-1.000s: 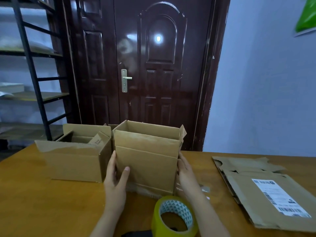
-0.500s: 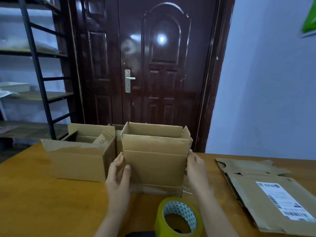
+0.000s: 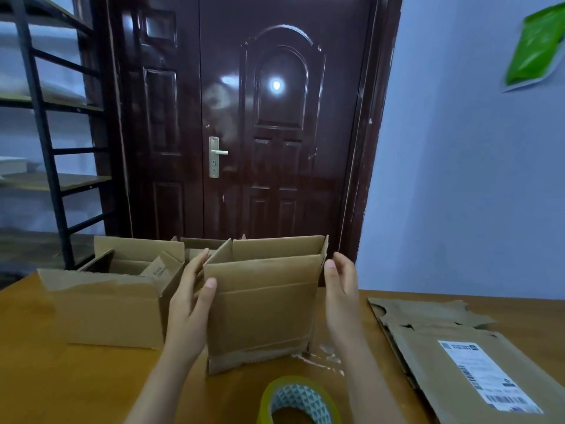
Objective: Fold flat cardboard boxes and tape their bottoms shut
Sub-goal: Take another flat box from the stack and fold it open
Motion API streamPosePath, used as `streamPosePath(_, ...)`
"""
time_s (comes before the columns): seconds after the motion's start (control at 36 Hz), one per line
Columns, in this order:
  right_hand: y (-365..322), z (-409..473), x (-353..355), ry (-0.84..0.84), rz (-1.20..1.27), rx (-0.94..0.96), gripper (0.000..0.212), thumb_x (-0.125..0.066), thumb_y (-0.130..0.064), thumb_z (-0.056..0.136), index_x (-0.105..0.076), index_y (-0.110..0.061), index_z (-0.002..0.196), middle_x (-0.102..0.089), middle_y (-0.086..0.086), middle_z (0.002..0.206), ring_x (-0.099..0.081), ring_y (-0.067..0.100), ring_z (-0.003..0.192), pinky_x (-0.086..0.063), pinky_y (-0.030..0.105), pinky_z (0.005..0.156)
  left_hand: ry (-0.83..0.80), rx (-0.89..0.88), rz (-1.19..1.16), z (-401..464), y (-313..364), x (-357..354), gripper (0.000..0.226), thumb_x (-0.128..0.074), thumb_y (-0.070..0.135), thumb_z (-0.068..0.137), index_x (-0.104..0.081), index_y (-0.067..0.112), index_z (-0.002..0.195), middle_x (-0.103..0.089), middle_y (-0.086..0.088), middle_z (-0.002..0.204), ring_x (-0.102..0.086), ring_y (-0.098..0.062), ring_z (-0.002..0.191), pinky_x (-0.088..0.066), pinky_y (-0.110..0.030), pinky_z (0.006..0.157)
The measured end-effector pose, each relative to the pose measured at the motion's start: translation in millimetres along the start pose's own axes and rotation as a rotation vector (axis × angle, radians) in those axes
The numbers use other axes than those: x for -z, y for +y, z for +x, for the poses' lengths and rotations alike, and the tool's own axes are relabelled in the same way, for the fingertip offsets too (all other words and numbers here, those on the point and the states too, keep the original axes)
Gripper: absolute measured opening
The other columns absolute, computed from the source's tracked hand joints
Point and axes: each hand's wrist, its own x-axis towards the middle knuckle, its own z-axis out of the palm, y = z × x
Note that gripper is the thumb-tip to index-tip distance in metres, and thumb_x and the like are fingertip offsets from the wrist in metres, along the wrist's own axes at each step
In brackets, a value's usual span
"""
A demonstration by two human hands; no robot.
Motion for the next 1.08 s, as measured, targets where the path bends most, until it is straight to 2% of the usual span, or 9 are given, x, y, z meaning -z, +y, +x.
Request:
streamPosePath(0.08, -2.7, 4.6, 3.3, -0.018, 0.05, -0.031, 0.054, -0.037, -0.042, 0.098, -0.02, -0.032, 0.147, -0.027, -0.009, 0.151, -0.029, 0.01, 0.136, -0.027, 0.025, 0.102, 0.02, 0.005, -0.077, 4.2, -2.8, -3.5, 0.052, -0.044, 0.057, 0.077, -0.037, 0.046, 0.128, -0.046, 0.043, 0.122, -0.042, 0.023, 0.112, -0.036, 0.004, 0.082)
streamPosePath(0.22, -2.2, 10.3, 6.4, -0.126, 0.116, -0.098, 0.061, -0.036, -0.044, 0.096, -0.005, -0.041, 0.149, -0.013, -0.012, 0.157, -0.019, 0.015, 0.143, -0.025, 0.03, 0.1, -0.077, 0.045, -0.12, 9.5, -8.3, -5.6, 0.07, -0.05, 0.073, 0.074, -0.041, 0.04, 0.136, -0.049, 0.029, 0.131, -0.047, 0.009, 0.12, -0.045, -0.009, 0.087)
streamPosePath(0.28, -0.9, 11.2, 5.1, -0.175, 0.151, -0.117, 0.065, -0.038, -0.046, 0.093, -0.003, -0.043, 0.148, -0.015, -0.013, 0.156, -0.02, 0.015, 0.142, -0.024, 0.028, 0.096, -0.092, 0.061, -0.123, 9.9, -7.8, -7.0, 0.051, -0.05, 0.061, 0.082, -0.045, 0.046, 0.131, -0.052, 0.034, 0.123, -0.05, 0.006, 0.117, -0.046, -0.01, 0.085)
streamPosePath(0.39, 0.2, 12.1, 0.0, -0.218, 0.136, -0.099, 0.075, -0.04, -0.054, 0.08, -0.008, -0.045, 0.147, -0.021, -0.019, 0.149, -0.022, 0.006, 0.136, -0.024, 0.028, 0.101, -0.089, 0.07, -0.124, 11.4, -4.0, -7.3, 0.037, -0.046, 0.056, 0.08, -0.046, 0.066, 0.116, -0.052, 0.04, 0.117, -0.051, 0.011, 0.112, -0.046, -0.011, 0.083)
streamPosePath(0.56, 2.9, 5.5, -6.8, -0.19, 0.102, -0.02, 0.074, -0.044, -0.056, 0.076, -0.017, -0.045, 0.144, -0.027, -0.028, 0.133, -0.027, -0.001, 0.127, -0.027, 0.025, 0.103, -0.118, 0.107, -0.15, 12.4, -12.1, -6.8, 0.061, -0.047, 0.081, 0.071, -0.039, 0.063, 0.128, -0.044, 0.036, 0.132, -0.041, 0.006, 0.128, -0.036, -0.031, 0.107)
streamPosePath(0.67, 6.9, 2.0, -8.9, -0.136, 0.074, 0.015, 0.072, -0.048, -0.058, 0.074, -0.023, -0.047, 0.141, -0.034, -0.02, 0.137, -0.034, 0.007, 0.13, -0.034, 0.039, 0.11, -0.125, 0.117, -0.126, 11.4, -13.2, -9.0, 0.06, -0.044, 0.078, 0.074, -0.035, 0.063, 0.131, -0.039, 0.033, 0.141, -0.032, 0.001, 0.136, -0.028, -0.043, 0.115)
streamPosePath(0.86, 15.1, 2.6, -12.6, -0.07, 0.033, 0.1, 0.053, -0.048, -0.064, 0.078, -0.029, -0.058, 0.127, -0.042, -0.024, 0.127, -0.042, 0.002, 0.121, -0.039, 0.033, 0.104, -0.109, 0.054, -0.06, 14.0, -10.7, -7.5, 0.076, -0.037, 0.079, 0.078, -0.038, 0.037, 0.141, -0.04, 0.028, 0.142, -0.03, 0.006, 0.135, -0.026, -0.027, 0.112)
streamPosePath(1.0, 17.2, 0.8, -17.1, -0.044, 0.005, 0.13, 0.056, -0.044, -0.06, 0.076, -0.028, -0.052, 0.13, -0.039, -0.034, 0.116, -0.042, -0.013, 0.108, -0.037, 0.022, 0.094, -0.101, 0.018, -0.033, 14.6, -9.8, -6.8, 0.066, -0.036, 0.076, 0.081, -0.041, 0.04, 0.135, -0.041, 0.028, 0.141, -0.032, 0.007, 0.134, -0.027, -0.004, 0.103)
streamPosePath(1.08, 18.4, 1.2, -17.4, -0.018, -0.011, 0.139, 0.058, -0.043, -0.06, 0.076, -0.026, -0.051, 0.131, -0.035, -0.039, 0.114, -0.038, -0.018, 0.105, -0.034, 0.016, 0.089, -0.101, -0.011, -0.016, 16.0, -10.0, -5.2, 0.062, -0.036, 0.073, 0.083, -0.046, 0.038, 0.132, -0.044, 0.027, 0.139, -0.035, 0.006, 0.132, -0.027, -0.001, 0.1)
